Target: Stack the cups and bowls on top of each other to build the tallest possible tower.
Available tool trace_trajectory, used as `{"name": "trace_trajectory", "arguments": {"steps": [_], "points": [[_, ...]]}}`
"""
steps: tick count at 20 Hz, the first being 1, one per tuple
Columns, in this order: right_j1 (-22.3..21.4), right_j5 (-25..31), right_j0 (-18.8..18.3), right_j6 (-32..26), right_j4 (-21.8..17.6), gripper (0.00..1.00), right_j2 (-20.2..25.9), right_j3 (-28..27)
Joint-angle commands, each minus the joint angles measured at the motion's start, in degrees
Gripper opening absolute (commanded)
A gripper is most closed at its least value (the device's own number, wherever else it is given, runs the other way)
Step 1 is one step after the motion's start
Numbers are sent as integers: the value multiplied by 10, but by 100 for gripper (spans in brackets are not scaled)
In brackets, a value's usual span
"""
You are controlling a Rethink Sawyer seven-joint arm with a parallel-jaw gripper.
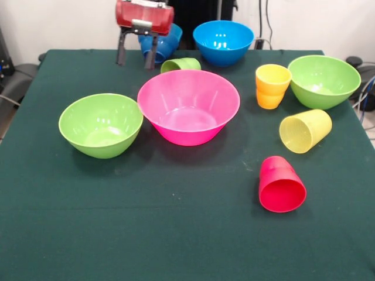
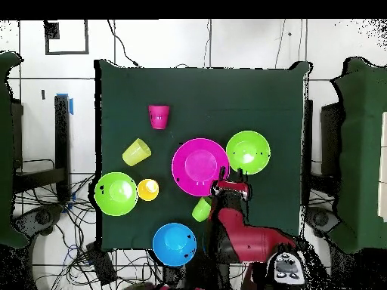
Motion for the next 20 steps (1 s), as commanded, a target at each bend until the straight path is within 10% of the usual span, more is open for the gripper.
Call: {"name": "trace_trajectory", "arguments": {"steps": [1, 20], "points": [[27, 30, 18, 45, -23, 100, 29, -14], [31, -6, 35, 61, -13, 100, 17, 6]]}}
